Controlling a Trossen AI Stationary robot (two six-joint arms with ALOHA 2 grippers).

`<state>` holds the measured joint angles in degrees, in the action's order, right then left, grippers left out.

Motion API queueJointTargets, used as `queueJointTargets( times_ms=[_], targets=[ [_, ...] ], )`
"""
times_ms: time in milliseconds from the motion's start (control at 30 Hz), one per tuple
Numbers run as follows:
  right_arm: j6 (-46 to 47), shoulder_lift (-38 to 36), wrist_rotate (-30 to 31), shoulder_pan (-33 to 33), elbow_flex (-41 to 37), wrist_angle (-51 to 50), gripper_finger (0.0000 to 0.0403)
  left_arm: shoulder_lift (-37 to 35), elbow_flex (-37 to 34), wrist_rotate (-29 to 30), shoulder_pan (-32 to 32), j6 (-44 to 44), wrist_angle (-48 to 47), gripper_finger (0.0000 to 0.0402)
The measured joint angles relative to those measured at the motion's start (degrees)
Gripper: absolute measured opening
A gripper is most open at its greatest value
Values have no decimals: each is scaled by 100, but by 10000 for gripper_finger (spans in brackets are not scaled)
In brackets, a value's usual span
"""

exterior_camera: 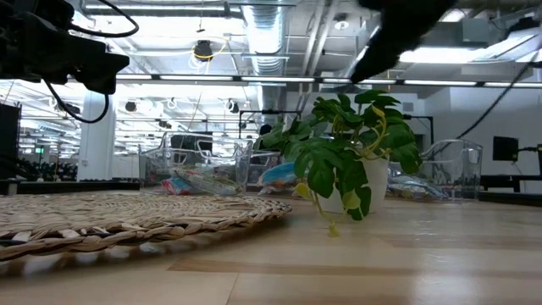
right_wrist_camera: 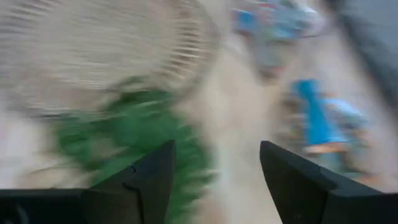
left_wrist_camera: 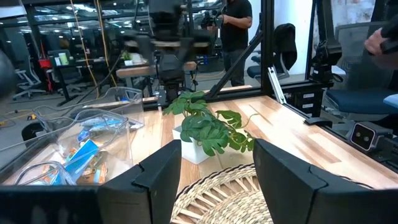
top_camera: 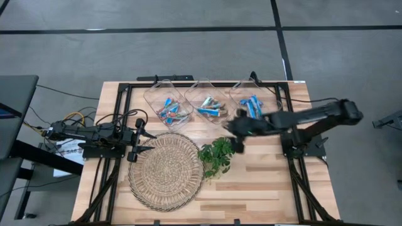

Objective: Pick and place Granola Bars by type
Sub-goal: Return to Home Position

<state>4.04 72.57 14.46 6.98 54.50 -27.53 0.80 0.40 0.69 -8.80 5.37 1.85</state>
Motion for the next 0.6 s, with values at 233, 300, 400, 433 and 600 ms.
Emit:
queueJointTargets(
  times_ms=[233,300,400,433,600],
  targets=[
    [698,-1709,-1577,659,-2101,1857,226,2,1,2,0,0,-1,194],
    [938,-2170,-1651,798,-2634,2354,225,-1,0,2,0,0,0,194],
    [1096,-2866,-1616,975,-3312,2787,225,0,2,4,0,0,0,194],
    [1099,-3071,-1614,1041,-3485,2873,225,-1,0,4,0,0,-1,194],
    [1088,-4068,-1635,1234,-4108,2963,225,2,2,4,0,0,0,194]
  ],
)
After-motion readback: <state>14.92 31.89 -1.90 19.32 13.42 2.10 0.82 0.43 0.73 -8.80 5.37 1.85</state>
